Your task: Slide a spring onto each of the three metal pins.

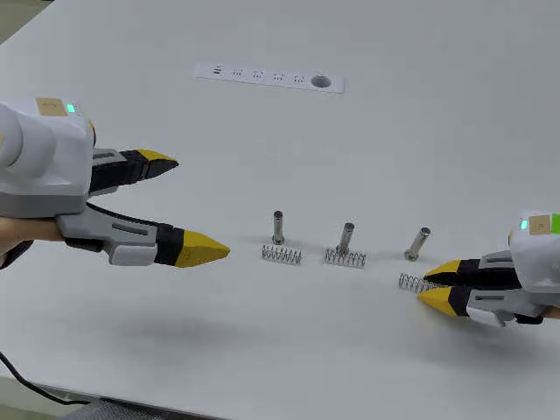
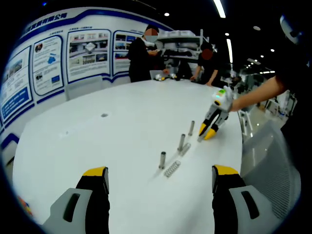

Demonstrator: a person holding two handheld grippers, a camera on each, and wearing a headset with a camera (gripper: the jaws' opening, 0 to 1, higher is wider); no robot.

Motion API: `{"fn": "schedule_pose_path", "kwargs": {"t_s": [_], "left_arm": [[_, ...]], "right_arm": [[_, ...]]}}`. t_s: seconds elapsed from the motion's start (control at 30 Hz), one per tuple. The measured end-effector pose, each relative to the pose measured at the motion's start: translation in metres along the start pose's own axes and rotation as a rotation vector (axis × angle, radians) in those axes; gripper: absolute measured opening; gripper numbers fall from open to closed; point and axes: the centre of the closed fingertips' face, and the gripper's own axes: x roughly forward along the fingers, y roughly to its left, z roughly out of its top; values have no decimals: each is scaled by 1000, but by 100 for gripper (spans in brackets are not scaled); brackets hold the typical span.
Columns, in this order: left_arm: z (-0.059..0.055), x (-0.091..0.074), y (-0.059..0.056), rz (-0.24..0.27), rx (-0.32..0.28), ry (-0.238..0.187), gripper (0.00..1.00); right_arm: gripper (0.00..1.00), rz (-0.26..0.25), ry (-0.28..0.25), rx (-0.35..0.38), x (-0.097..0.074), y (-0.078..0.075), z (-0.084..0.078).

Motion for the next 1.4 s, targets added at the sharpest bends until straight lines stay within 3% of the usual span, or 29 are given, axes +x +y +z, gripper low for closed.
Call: {"fn": "schedule_pose_path", "kwargs": {"t_s": [0.27,0.57,0.9,1.13,1.4], "left_arm": [[5,2,-3,-1,11,12,89],[10,3,-9,-10,26,8,89],[20,8,-25,-56,56,-21,86],[19,18,-50,-138,83,-26,82],[28,29,-77,-235,102,-54,72]], "right_arm": [[12,-1,-61,19,1,4,1],[11,-22,-54,47,-5,5,7],[11,-15,-76,-31,-21,13,52],[11,5,-75,-111,-33,24,86],[11,63,-79,-208,-36,50,121]]}}
